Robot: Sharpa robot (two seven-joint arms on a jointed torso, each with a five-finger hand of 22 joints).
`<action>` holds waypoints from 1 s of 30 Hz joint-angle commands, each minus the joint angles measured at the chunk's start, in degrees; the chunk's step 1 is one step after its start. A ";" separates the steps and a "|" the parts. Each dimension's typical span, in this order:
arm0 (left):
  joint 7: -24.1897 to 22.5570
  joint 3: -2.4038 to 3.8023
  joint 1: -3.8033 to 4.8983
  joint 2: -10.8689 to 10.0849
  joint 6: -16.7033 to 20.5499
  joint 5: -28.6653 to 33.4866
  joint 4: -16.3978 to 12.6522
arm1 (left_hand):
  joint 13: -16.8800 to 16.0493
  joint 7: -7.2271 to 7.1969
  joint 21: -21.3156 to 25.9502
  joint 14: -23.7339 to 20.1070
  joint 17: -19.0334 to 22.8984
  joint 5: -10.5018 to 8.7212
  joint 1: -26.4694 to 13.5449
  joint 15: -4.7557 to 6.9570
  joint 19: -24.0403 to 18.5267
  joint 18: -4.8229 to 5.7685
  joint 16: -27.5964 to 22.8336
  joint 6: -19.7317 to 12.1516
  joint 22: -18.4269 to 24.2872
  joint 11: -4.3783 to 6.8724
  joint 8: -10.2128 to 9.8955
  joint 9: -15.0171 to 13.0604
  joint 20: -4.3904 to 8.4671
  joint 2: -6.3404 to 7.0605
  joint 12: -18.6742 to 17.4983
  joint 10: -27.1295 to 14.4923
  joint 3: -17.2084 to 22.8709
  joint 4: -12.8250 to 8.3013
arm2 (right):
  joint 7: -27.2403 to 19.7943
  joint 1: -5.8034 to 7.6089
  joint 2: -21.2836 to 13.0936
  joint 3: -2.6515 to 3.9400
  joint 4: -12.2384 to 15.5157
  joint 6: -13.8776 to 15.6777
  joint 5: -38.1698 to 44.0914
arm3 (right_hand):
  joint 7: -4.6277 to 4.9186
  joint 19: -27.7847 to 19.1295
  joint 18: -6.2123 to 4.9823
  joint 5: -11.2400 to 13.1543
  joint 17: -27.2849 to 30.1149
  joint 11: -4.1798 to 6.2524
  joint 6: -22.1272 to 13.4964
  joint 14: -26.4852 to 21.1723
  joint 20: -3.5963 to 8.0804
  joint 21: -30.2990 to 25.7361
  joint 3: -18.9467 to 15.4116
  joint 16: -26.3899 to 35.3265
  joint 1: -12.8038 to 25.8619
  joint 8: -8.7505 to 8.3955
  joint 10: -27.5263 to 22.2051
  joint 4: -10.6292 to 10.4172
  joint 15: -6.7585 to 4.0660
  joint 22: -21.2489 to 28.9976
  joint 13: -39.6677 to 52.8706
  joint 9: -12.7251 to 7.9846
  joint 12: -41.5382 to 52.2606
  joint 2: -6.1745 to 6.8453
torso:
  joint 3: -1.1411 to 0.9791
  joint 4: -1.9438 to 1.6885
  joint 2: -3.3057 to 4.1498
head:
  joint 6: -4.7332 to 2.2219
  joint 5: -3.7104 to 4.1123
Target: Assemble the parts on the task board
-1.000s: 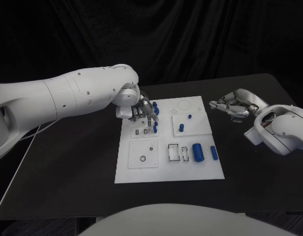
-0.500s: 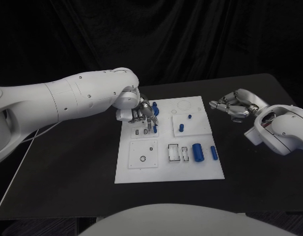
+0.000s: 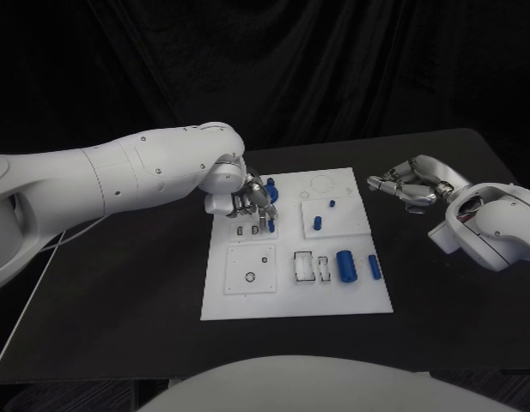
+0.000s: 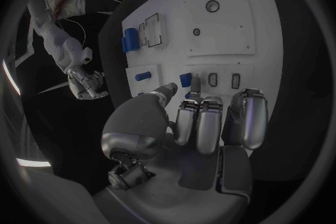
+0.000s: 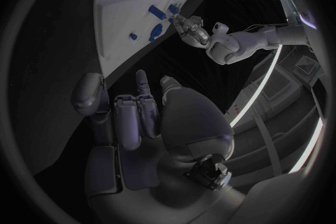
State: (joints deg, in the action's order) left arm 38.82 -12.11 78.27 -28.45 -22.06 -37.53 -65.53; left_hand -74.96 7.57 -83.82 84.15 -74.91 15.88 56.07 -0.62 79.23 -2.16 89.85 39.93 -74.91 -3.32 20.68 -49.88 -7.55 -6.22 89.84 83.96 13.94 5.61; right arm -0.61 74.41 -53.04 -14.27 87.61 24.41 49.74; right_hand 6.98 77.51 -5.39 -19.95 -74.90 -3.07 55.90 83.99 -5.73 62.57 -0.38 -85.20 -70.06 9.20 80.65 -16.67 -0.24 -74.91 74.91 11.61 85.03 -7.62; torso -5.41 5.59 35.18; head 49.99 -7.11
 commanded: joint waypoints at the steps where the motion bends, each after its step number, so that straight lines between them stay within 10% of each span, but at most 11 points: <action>1: -1.21 0.05 -0.19 0.17 0.55 0.15 0.05 | -15.04 0.14 0.31 5.85 -15.09 -0.01 -0.12 -0.38 -0.47 -0.87 0.15 0.38 -6.09 -0.36 -0.35 -0.01 0.13 -0.42 0.16 6.04 0.43 -0.06 | 0.59 -0.14 0.03 0.04 -0.02 -0.56 0.09 | 0.03 0.05 -0.07 -0.40 -11.48 0.17 0.29 3.40 0.04 -0.20 -0.29 -0.39 -0.69 -0.30 0.25 0.11 -0.31 -7.97 5.69 -0.07 0.36 0.09 | 0.01 0.09 0.02 | 0.01 -0.10; 30: -1.01 0.05 -0.94 0.75 0.61 0.15 0.57 | -15.04 -0.08 0.74 5.85 -15.09 0.35 0.53 -0.24 -0.95 -1.03 0.15 1.14 -5.71 -0.19 -0.82 -0.02 0.20 -0.59 0.16 6.04 1.44 -0.65 | 1.29 -0.22 0.21 0.04 -0.30 -1.70 0.09 | -0.01 -0.10 -0.14 -0.47 -11.36 0.19 0.49 3.32 0.05 -0.53 -0.33 -0.25 -0.79 -0.23 0.13 0.07 -0.33 -7.88 5.56 -0.05 0.31 0.04 | -0.09 0.04 0.00 | 0.01 -0.10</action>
State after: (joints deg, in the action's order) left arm 38.47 -12.12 77.47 -27.84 -21.65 -37.54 -64.95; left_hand -74.96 7.58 -83.29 84.15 -74.91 15.92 56.34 -0.62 78.63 -2.16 89.85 40.76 -74.90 -3.32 20.18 -49.87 -7.37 -6.48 89.84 83.95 15.06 4.81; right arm -0.26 74.34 -52.80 -14.28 87.29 23.37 49.74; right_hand 6.98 77.51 -5.38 -20.16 -74.90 -3.07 55.90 83.99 -5.73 62.23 -0.38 -85.20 -70.27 9.20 80.65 -16.67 -0.24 -74.90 74.91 11.62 85.03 -7.40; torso -5.44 5.64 35.18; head 49.99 -7.23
